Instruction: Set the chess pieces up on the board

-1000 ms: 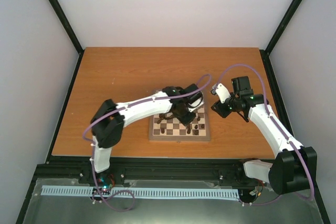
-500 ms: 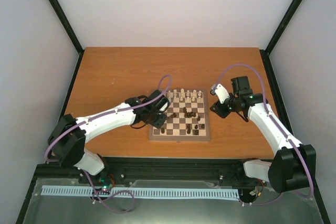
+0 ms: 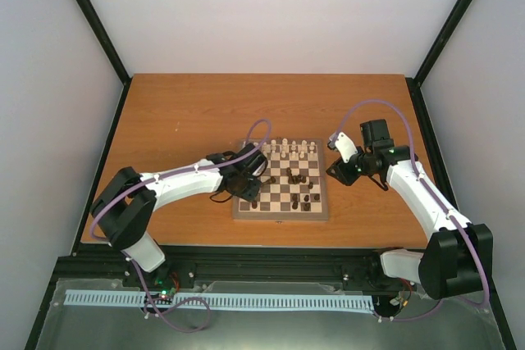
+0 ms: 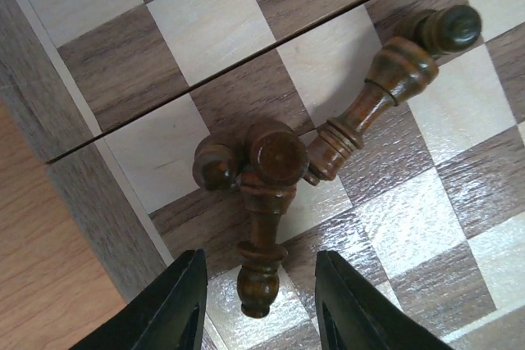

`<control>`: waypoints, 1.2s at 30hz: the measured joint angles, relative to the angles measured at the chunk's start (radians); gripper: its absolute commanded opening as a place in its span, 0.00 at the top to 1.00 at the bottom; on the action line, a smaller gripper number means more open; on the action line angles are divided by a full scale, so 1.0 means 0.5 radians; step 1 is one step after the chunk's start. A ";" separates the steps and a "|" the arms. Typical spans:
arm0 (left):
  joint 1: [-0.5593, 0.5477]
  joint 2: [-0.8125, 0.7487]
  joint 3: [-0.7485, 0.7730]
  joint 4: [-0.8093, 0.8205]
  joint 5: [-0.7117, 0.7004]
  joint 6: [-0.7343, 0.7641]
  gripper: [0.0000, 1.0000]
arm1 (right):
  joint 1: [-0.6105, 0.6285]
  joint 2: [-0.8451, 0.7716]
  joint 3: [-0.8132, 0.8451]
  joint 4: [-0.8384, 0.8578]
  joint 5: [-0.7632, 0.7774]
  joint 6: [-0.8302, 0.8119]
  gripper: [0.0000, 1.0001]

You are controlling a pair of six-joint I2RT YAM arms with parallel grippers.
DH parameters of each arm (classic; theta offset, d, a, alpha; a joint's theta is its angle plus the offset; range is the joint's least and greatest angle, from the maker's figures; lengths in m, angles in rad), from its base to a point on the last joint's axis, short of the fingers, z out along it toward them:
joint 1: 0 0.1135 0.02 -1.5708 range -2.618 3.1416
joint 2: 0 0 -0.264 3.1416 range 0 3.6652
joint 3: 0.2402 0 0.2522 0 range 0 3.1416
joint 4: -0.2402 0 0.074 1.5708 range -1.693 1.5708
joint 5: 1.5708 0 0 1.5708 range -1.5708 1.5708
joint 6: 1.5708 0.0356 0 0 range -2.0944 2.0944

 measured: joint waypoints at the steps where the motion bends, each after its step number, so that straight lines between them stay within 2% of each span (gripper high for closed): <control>1: 0.001 0.011 0.000 0.002 -0.005 -0.003 0.60 | 0.000 0.000 0.000 -0.002 -0.002 0.000 0.65; 10: 0.001 0.105 0.022 0.030 -0.008 -0.005 0.71 | 0.000 0.004 0.000 -0.008 -0.005 0.000 0.63; 17: 0.001 0.105 0.027 0.027 0.002 -0.006 0.88 | 0.000 0.014 0.000 -0.015 -0.011 0.000 0.63; 36: 0.001 -0.021 0.333 -0.350 -0.037 0.153 0.91 | 0.000 0.049 0.002 -0.057 -0.131 -0.014 0.63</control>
